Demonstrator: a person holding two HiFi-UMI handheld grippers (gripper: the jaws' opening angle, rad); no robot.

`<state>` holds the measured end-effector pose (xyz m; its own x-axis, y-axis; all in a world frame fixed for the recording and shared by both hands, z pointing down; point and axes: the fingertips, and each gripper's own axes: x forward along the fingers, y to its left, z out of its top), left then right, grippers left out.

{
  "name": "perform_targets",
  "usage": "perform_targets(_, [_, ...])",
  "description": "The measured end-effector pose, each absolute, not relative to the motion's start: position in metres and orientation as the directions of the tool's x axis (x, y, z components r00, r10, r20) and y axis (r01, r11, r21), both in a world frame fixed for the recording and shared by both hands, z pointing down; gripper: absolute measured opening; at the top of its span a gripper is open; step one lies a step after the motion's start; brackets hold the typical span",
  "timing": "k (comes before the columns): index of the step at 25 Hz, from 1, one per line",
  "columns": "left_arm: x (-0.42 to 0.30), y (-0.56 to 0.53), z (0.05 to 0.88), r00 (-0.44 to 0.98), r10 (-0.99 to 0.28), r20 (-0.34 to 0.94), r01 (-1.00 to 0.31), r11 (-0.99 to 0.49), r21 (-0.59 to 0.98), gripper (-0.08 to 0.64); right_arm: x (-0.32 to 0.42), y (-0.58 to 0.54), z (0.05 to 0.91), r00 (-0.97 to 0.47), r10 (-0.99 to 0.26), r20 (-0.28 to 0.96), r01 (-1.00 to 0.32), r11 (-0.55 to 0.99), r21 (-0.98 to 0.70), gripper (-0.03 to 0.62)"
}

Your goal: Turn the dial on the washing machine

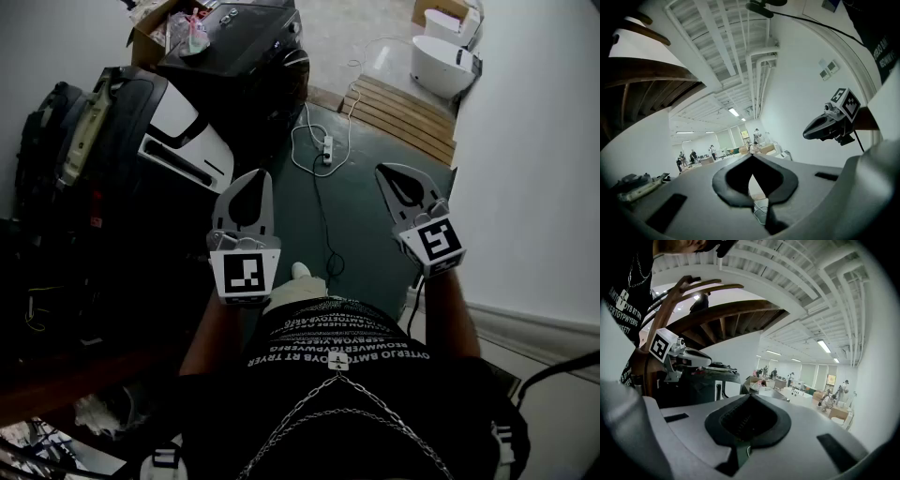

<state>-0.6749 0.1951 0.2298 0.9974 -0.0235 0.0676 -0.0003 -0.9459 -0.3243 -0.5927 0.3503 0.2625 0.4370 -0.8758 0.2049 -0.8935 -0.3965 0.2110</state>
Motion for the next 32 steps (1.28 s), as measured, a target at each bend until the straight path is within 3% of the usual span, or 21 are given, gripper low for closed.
perform_targets(17, [-0.580, 0.071, 0.264, 0.996, 0.031, 0.088, 0.053, -0.965, -0.257, 0.006, -0.501, 0.247, 0.266, 0.522, -0.827, 0.208, -0.849, -0.480, 0.222, 0.001])
perform_targets(26, [-0.526, 0.071, 0.283, 0.992, 0.074, 0.106, 0.097, -0.967, -0.235, 0.005, -0.447, 0.238, 0.300, 0.512, -0.800, 0.312, -0.859, -0.483, 0.171, 0.152])
perform_targets(32, [-0.473, 0.081, 0.282, 0.993, 0.005, 0.121, 0.035, -0.969, -0.243, 0.005, -0.390, 0.250, 0.318, 0.430, -0.838, 0.335, -0.902, -0.416, 0.117, 0.183])
